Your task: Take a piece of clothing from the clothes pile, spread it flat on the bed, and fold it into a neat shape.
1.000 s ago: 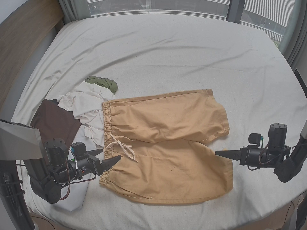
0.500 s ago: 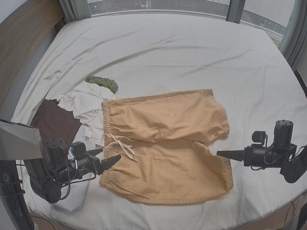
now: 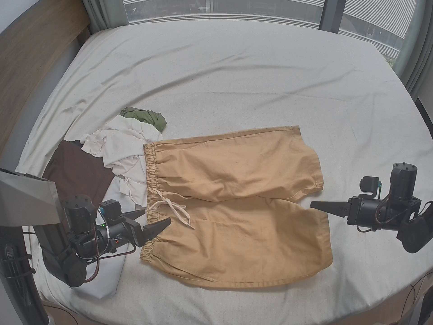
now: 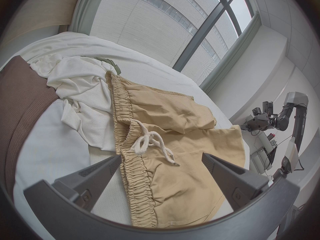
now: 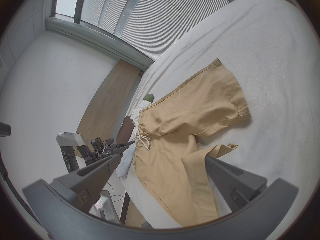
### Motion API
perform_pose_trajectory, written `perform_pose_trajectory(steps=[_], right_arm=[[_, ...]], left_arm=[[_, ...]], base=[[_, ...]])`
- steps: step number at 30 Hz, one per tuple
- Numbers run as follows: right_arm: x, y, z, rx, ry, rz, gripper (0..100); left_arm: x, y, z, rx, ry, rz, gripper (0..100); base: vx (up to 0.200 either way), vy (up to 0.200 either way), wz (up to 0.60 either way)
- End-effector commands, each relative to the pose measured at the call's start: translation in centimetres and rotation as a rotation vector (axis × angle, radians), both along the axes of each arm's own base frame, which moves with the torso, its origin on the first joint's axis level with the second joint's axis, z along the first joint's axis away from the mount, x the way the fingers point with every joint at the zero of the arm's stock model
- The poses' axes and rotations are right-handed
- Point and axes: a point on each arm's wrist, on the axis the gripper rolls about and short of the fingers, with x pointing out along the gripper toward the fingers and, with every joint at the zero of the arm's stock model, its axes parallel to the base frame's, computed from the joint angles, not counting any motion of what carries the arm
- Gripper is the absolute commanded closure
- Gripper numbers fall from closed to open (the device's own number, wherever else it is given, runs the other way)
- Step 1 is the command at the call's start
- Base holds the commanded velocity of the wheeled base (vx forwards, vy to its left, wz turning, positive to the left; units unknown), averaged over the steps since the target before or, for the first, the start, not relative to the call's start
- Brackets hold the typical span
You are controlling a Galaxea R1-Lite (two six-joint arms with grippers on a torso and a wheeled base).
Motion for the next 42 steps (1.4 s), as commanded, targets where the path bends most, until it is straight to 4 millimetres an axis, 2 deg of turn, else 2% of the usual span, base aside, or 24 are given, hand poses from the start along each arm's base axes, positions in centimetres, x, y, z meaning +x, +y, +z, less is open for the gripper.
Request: perform_pose_trajectory(steps=[1, 15, 20, 27, 31, 32, 36, 42], right_arm=[[1.0, -1.1, -2.2, -0.010, 0.079, -0.041, 0], [3.2, -3.0, -5.2, -0.007, 0.169, -0.114, 0], [4.1, -2.9, -6.0, 0.016, 0.215, -0.128, 0], [4.7, -2.1, -5.8, 0.102, 0.297, -0.151, 0], [5.1, -1.7, -6.6, 0.094, 0.315, -0.156, 0], [5.3, -1.6, -6.7, 0.086, 0.311, -0.171, 100], [5.6, -1.4, -7.4, 0.067, 0.317, -0.198, 100], [6.2, -1.9, -6.6, 0.077, 0.272, -0.214, 100]], left_arm=[[0.0, 0.0, 0.0, 0.000, -0.001, 0.002, 0], [0.0, 0.0, -0.2, 0.002, 0.003, 0.000, 0], [0.0, 0.0, -0.2, 0.001, 0.007, 0.000, 0], [0.0, 0.0, -0.2, 0.002, 0.004, 0.000, 0], [0.0, 0.0, -0.1, 0.001, 0.001, 0.000, 0], [0.0, 0.0, -0.1, 0.000, 0.001, 0.002, 0], [0.0, 0.0, 0.0, 0.001, -0.002, 0.001, 0], [0.0, 0.0, 0.0, 0.001, -0.002, 0.001, 0]], base=[[0.000, 0.000, 0.00], [0.000, 0.000, 0.00], [0.000, 0.000, 0.00], [0.000, 0.000, 0.00], [0.000, 0.000, 0.00], [0.000, 0.000, 0.00], [0.000, 0.000, 0.00], [0.000, 0.000, 0.00]])
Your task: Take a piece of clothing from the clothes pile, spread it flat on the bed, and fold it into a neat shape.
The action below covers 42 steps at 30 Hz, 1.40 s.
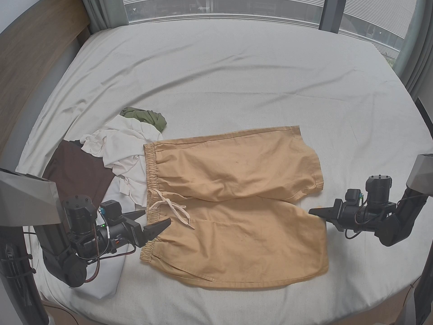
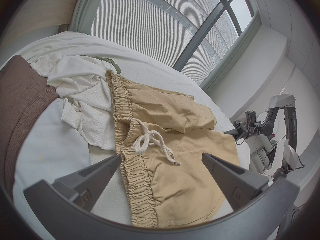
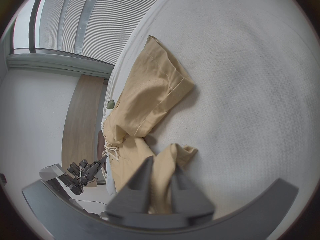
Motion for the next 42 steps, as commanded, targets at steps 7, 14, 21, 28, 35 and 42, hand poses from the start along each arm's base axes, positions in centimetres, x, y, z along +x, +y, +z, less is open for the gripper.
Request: perform_pose_trajectory(steps=[7, 14, 21, 28, 35, 42], right_arm=[[0.3, -1.1, 1.4, 0.000, -0.056, -0.034, 100], [0.4, -1.3, 1.4, -0.013, -0.069, -0.037, 100], [0.4, -1.7, 1.1, -0.043, -0.087, -0.034, 100], [0.6, -1.8, 1.3, -0.052, -0.105, -0.032, 100], [1.0, -2.0, 3.4, -0.090, -0.208, -0.110, 0], [-1.5, -0.4, 7.0, -0.077, -0.302, -0.063, 0]], left_arm=[[0.0, 0.0, 0.0, 0.001, -0.001, -0.001, 0], [0.0, 0.0, -0.2, 0.002, 0.005, -0.001, 0], [-0.1, 0.0, -0.3, 0.004, 0.011, -0.001, 0], [-0.2, 0.1, -1.0, 0.010, 0.039, 0.001, 0], [-1.0, 0.3, -1.7, 0.018, 0.086, -0.003, 0], [-2.0, 0.8, -2.8, 0.028, 0.158, 0.002, 0]], base=[[0.000, 0.000, 0.00], [0.000, 0.000, 0.00], [0.000, 0.000, 0.00], [0.000, 0.000, 0.00], [0.000, 0.000, 0.00], [0.000, 0.000, 0.00]])
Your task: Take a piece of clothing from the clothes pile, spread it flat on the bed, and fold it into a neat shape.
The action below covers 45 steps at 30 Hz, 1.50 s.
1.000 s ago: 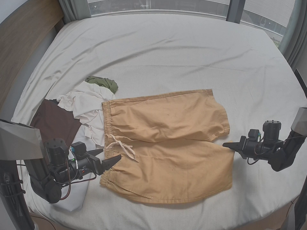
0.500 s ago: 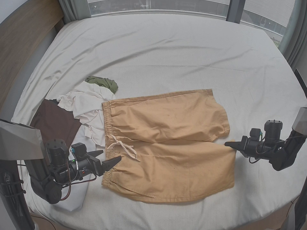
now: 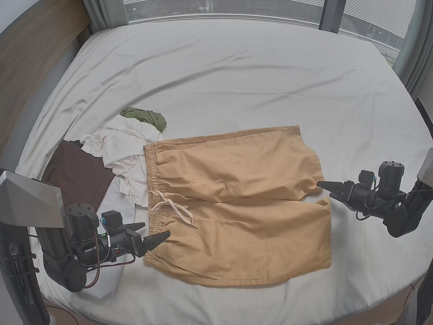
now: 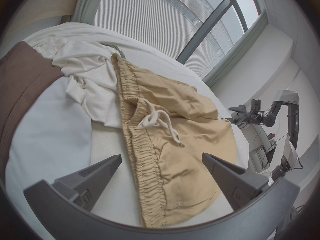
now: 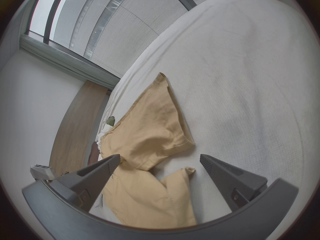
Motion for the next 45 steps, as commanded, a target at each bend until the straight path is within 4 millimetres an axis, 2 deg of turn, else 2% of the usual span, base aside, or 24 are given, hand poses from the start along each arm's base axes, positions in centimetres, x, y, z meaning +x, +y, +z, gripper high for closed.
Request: perform_pose_trajectory(steps=[1, 6, 11, 17, 24, 45], right_arm=[[-2.5, 1.9, 3.3, 0.003, -0.085, 0.066, 0], [-4.2, 3.9, 4.1, 0.002, -0.093, 0.141, 0], [-4.6, 4.4, 4.2, -0.002, -0.102, 0.163, 0], [-4.7, 4.7, 4.1, -0.003, -0.095, 0.171, 0], [-4.8, 4.7, 4.0, -0.005, -0.091, 0.173, 0], [-5.0, 4.7, 3.9, -0.006, -0.086, 0.173, 0]], left_arm=[[-0.7, 0.3, -1.0, 0.007, 0.057, -0.002, 0], [-0.8, 0.2, -1.3, 0.007, 0.073, -0.006, 0], [-1.1, 0.3, -1.5, 0.007, 0.094, -0.002, 0], [-2.0, 0.3, -2.3, 0.016, 0.150, -0.008, 0], [-2.1, 0.2, -3.2, 0.024, 0.186, -0.013, 0], [-2.5, 0.2, -3.1, 0.029, 0.193, -0.017, 0]], base=[[0.000, 0.000, 0.00], [0.000, 0.000, 0.00], [0.000, 0.000, 0.00], [0.000, 0.000, 0.00], [0.000, 0.000, 0.00], [0.000, 0.000, 0.00]])
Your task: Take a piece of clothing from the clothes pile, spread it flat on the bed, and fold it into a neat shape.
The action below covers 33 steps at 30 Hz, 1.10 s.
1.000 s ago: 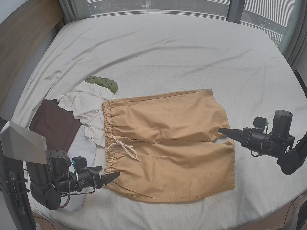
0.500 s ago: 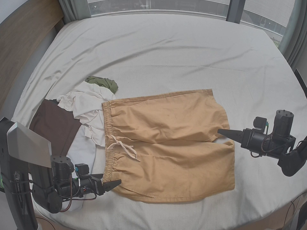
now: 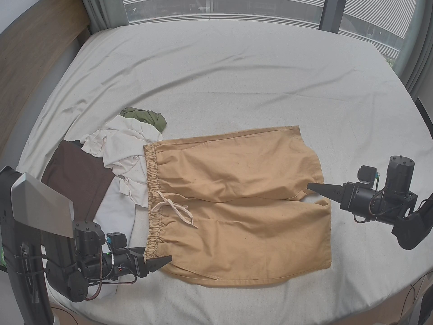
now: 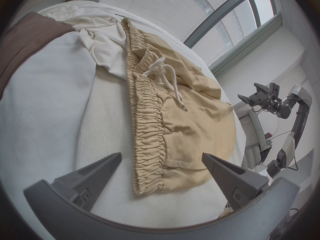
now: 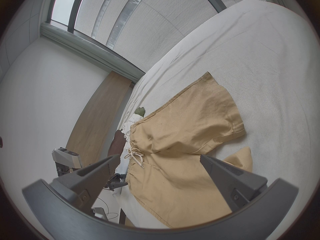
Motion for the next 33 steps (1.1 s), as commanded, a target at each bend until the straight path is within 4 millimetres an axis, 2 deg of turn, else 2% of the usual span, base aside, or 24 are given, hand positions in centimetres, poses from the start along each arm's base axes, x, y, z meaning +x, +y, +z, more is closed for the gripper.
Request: perform_pose_trajectory(steps=[1, 7, 12, 21, 22, 33], right_arm=[[-0.1, 0.0, -0.1, -0.001, 0.003, 0.001, 0], [-0.1, 0.0, -0.1, -0.003, 0.001, 0.002, 0], [-0.1, 0.0, -0.2, -0.013, -0.003, 0.005, 0], [-0.1, 0.1, -0.2, -0.014, -0.004, 0.008, 0], [-0.1, 0.1, -0.2, -0.014, -0.004, 0.008, 0], [-0.3, 0.0, -0.4, -0.018, 0.003, 0.009, 0]], left_arm=[[-0.3, 0.2, 0.0, 0.004, 0.012, 0.006, 0], [-1.6, 0.6, 0.7, 0.010, 0.024, 0.011, 0], [-1.7, 0.7, 1.1, 0.007, 0.011, 0.013, 0], [-1.5, 0.6, 0.7, 0.013, 0.020, 0.007, 0], [-1.5, 0.6, 0.6, 0.013, 0.021, 0.007, 100], [-0.9, 0.9, 0.3, 0.016, 0.020, 0.030, 100]], base=[[0.000, 0.000, 0.00], [0.000, 0.000, 0.00], [0.000, 0.000, 0.00], [0.000, 0.000, 0.00], [0.000, 0.000, 0.00], [0.000, 0.000, 0.00]])
